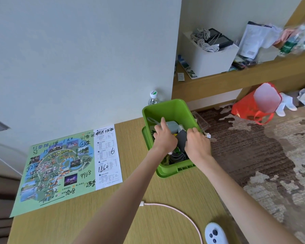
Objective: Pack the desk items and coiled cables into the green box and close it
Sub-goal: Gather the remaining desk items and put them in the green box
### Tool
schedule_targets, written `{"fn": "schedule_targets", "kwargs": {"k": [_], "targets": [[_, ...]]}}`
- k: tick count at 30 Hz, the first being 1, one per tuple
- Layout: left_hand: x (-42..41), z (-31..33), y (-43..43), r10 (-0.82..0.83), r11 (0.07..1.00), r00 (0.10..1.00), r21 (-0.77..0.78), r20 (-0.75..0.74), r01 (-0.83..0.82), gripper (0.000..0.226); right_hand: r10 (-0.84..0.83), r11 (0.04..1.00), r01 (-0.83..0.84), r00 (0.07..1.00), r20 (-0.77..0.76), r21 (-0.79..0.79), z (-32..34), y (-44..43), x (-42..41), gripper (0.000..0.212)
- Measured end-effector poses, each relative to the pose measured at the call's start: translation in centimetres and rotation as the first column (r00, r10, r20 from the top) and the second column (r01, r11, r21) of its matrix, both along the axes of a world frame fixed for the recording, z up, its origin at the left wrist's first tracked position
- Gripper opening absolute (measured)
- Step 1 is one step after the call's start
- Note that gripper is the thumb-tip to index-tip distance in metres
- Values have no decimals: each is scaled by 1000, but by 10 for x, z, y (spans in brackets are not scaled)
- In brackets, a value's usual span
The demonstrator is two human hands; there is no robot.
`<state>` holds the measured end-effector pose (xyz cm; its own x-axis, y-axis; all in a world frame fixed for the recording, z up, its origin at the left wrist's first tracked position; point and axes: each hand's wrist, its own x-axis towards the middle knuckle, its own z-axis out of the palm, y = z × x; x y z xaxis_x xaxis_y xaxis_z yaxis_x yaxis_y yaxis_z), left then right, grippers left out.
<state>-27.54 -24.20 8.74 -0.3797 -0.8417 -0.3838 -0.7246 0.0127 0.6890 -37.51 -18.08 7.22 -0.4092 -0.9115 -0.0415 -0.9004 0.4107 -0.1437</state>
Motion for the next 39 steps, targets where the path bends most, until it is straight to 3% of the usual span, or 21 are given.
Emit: {"fn": "schedule_targets", "kwargs": {"k": [3, 9, 13, 18, 22, 28, 34, 39], "targets": [[3, -2, -1, -60, 995, 997, -82, 46, 64, 53, 31, 999, -31, 1000, -3, 12, -1, 4, -2, 35], [54, 11, -10, -18, 919, 989, -393, -146, -41, 34, 148, 981, -130, 981, 122, -147, 8, 9, 12, 29], [121, 2, 5, 39, 893, 971, -428, -234, -139, 26, 319, 922, -259, 930, 183, -289, 13, 16, 50, 17], [227, -32, 47, 184, 905, 974, -365, -129, -219, 24, 469, 846, -376, 862, 192, -378, 1, 39, 128, 19], [305, -63, 94, 304, 914, 952, -293, 36, -280, 18, 573, 810, -490, 780, 251, -323, -25, 67, 190, 20], [396, -100, 184, 396, 890, 894, -330, 211, -316, 21, 705, 686, -697, 568, 424, -208, -74, 132, 269, 19], [445, -111, 246, 520, 818, 838, -381, 167, -431, 27, 726, 621, -775, 514, 458, -115, -100, 172, 336, 15], [476, -109, 263, 533, 793, 834, -427, 144, -434, 26, 772, 531, -846, 508, 381, 52, -114, 174, 382, 55]]}}
